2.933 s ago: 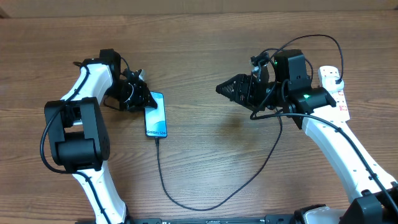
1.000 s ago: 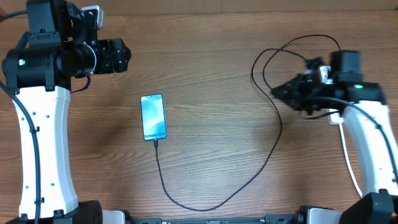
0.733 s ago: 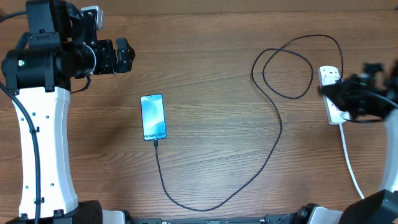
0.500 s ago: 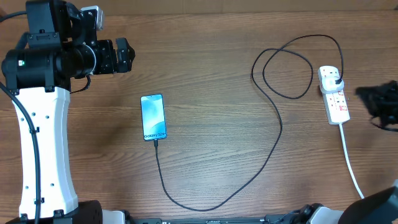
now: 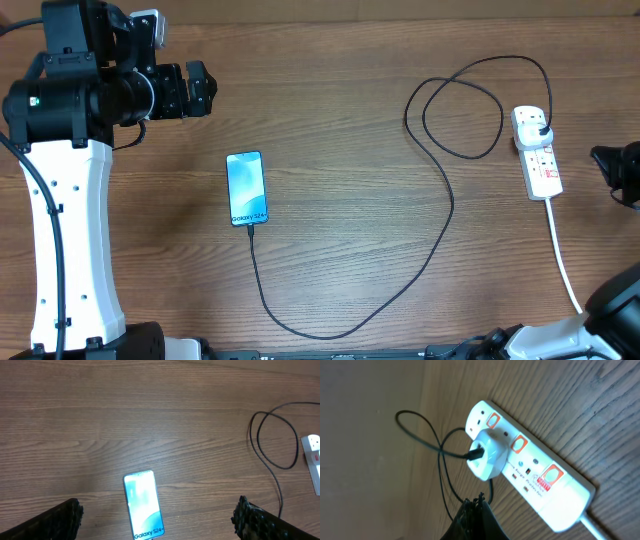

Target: Plug charger to phone and switch on socket

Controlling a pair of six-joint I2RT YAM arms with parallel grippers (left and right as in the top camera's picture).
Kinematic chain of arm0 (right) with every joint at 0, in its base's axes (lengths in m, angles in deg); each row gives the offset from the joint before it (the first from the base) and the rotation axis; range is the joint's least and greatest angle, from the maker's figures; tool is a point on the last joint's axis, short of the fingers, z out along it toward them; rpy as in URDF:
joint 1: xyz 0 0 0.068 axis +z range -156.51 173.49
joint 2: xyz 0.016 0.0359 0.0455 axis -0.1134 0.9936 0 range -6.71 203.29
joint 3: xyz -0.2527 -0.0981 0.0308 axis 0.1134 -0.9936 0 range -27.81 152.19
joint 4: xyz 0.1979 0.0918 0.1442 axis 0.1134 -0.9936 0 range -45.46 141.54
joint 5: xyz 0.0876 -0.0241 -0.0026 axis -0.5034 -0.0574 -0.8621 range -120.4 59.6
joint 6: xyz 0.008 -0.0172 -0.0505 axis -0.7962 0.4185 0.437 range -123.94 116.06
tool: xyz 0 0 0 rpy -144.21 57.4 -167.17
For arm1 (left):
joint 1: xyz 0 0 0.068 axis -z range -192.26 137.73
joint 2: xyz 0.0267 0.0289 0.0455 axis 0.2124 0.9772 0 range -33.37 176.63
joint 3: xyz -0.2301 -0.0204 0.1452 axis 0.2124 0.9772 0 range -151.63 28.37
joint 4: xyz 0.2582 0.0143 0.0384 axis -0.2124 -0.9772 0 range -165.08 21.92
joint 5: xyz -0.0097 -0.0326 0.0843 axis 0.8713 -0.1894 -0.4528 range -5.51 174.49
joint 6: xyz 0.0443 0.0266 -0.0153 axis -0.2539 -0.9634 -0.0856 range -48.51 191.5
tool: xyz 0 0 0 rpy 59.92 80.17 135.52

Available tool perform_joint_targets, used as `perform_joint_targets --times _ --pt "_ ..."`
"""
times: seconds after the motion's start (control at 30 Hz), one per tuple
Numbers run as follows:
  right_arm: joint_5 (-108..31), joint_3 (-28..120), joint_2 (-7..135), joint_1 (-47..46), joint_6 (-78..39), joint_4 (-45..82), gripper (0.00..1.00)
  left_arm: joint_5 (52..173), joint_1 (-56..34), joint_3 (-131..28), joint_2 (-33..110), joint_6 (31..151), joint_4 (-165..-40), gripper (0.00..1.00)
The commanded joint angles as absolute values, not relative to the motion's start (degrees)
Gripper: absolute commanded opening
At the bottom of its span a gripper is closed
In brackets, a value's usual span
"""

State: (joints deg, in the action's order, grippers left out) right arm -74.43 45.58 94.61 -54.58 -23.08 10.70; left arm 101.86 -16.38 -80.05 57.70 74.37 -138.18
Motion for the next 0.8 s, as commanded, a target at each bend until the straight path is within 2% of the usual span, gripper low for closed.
perform_joint_targets --times 0.0,0.4,0.77 --pt "-75.53 46.39 98.13 -54.85 -24.11 12.58 0.04 102.27 -16.47 -80.49 57.63 74.3 -138.14 1.0" --pt "-81.78 46.39 108.09 -54.61 -29.07 21.63 0.04 102.27 -16.47 -80.49 57.63 74.3 -138.14 1.0" --pt "-79.2 46.39 112.51 -49.93 -31.45 27.51 0.04 102.27 -16.47 -80.49 57.63 74.3 -138.14 1.0"
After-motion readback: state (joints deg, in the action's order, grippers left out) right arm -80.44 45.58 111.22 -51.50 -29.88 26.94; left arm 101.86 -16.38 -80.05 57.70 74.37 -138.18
